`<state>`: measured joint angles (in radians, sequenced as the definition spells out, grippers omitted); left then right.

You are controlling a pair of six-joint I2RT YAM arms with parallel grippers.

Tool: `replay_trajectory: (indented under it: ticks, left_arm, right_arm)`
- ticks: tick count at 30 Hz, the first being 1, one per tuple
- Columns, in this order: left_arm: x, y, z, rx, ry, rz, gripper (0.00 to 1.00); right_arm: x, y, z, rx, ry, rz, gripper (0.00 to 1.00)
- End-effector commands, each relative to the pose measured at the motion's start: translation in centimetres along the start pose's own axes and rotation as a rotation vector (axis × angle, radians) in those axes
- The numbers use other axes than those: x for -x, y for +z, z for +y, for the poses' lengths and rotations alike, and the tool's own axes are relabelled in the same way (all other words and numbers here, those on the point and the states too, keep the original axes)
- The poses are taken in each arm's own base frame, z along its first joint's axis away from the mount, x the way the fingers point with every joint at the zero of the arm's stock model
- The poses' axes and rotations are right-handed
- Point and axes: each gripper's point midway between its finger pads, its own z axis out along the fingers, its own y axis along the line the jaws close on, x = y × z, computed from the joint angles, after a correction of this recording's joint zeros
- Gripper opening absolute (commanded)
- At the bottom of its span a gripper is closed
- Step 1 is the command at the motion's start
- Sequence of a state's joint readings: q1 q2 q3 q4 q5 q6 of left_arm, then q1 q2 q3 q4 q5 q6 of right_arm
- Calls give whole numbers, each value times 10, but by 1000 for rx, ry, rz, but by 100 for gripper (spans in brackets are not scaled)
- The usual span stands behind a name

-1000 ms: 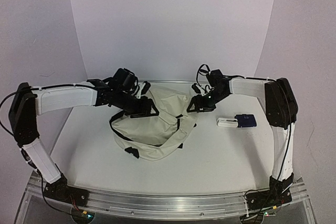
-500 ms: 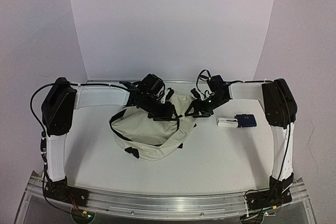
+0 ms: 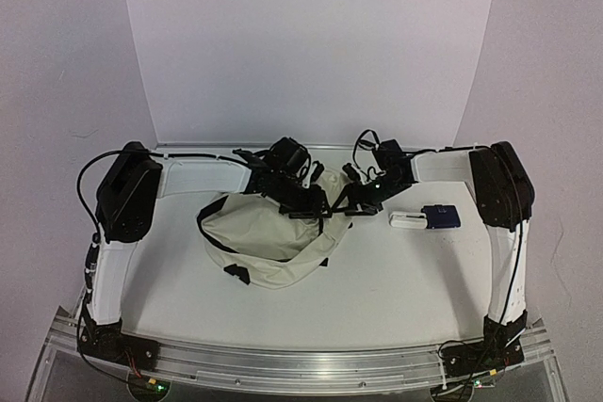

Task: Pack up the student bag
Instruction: Zip the student bag at the center of the board.

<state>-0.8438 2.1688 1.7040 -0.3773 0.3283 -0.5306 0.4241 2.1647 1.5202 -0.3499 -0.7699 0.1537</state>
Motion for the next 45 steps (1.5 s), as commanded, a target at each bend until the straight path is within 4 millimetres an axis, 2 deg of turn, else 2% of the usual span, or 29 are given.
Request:
replay_trajectory:
  ticks: [1, 6, 9, 10, 14, 16, 23, 32, 36, 40, 45]
  left_arm:
    - [7, 13, 1, 25, 4, -13, 40]
    - [7, 15, 2, 36, -3, -12, 22]
    - [5, 10, 1, 40, -3, -18, 17]
    - [4, 9, 3, 48, -4, -18, 17]
    - [-3, 1, 12, 122, -10, -10, 33]
    - [-10, -2, 15, 162, -12, -4, 36]
    - [-31, -2, 14, 238, 9, 19, 35]
    - [-40, -9, 12, 298, -24, 12, 37]
    - [-50, -9, 3, 300, -5, 14, 38]
    - [-48, -7, 13, 351, -12, -14, 38]
    - [-35, 1, 12, 362, 1, -42, 38]
  right_arm:
    - [-1, -4, 21, 27, -23, -3, 60]
    - [-1, -3, 22, 27, -25, -3, 59]
    - [-2, -1, 16, 2, -20, -3, 58]
    - [-3, 0, 13, -7, -19, -1, 58]
    - [-6, 2, 11, -14, -15, 6, 57]
    - [-8, 1, 12, -14, -17, 6, 57]
    - [-15, -4, 10, -34, -17, 10, 57]
    - [-27, -1, 4, -42, 5, 30, 66]
    - [-34, -4, 11, -7, 5, 33, 70]
    - [-34, -5, 16, 19, 14, 4, 72]
    - [-40, 4, 8, 25, 47, 18, 72]
